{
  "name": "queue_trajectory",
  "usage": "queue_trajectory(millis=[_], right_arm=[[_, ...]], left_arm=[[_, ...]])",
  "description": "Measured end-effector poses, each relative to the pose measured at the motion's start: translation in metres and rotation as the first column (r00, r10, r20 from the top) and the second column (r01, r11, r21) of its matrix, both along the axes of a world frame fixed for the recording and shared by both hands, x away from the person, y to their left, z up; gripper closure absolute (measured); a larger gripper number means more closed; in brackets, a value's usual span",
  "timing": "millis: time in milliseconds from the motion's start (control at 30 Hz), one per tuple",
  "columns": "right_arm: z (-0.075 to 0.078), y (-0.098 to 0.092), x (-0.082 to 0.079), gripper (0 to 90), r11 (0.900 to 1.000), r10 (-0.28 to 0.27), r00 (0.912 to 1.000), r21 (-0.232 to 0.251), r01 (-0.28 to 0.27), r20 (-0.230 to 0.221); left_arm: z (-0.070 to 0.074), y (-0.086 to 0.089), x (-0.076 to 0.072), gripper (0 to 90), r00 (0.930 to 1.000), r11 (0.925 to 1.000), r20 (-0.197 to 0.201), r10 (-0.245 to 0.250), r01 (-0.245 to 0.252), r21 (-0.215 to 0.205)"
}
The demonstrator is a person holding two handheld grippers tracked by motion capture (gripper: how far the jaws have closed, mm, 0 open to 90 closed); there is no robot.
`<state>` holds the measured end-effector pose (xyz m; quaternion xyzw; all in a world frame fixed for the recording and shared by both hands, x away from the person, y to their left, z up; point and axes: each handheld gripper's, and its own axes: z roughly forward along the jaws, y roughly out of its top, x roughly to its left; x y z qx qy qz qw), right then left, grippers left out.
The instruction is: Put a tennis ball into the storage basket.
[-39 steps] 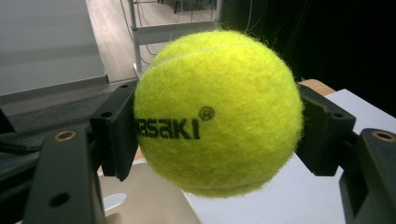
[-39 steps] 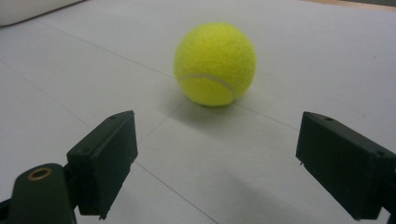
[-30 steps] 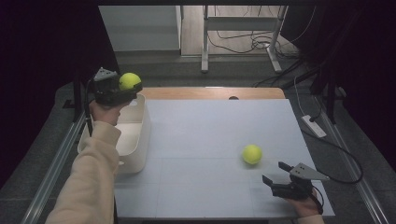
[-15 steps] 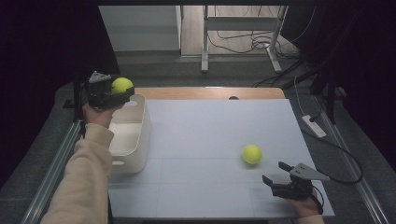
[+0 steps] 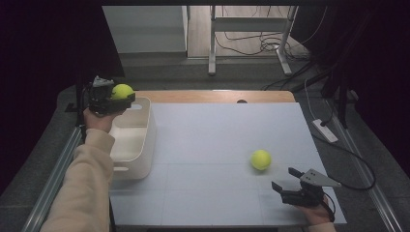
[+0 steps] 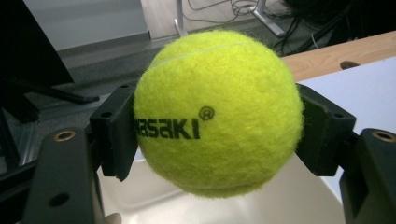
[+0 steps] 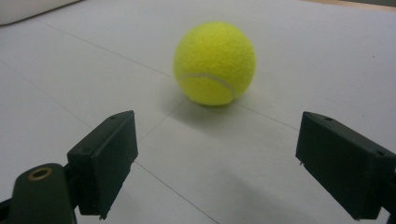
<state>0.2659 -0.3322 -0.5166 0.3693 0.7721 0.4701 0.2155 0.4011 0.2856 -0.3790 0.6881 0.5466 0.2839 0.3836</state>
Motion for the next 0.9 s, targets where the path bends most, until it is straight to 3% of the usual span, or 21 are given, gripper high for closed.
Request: queue_trajectory(millis=[200,400,467,767,900], right_arm=[[0.0,0.0,0.0,12.6,1.0,0.0,1.0,-0.001,0.0,0.0],[0.0,0.001,0.0,12.6,1.0,0.003,1.0,-0.008,-0.003,0.001],[0.0,0.001,0.0,12.6,1.0,0.001,1.0,-0.008,-0.001,0.003],[0.0,0.0,0.0,12.6,1.0,0.0,1.0,-0.009,0.0,0.001],[0.0,0.0,0.0,12.7,1.0,-0.003,1.0,-0.01,0.003,0.001]], left_arm=[[-0.005,0.005,0.002,26.3,0.9995,0.9998,-0.028,0.014,-0.014,0.016],[-0.011,0.01,0.005,26.3,0.9959,0.999,-0.087,0.026,-0.023,0.039],[-0.013,0.011,0.005,26.3,0.9947,0.9978,-0.097,0.034,-0.028,0.061],[-0.017,0.013,0.007,26.1,0.9893,0.9971,-0.141,0.038,-0.028,0.071],[-0.017,0.013,0.007,26.0,0.9894,0.9963,-0.14,0.039,-0.027,0.082]])
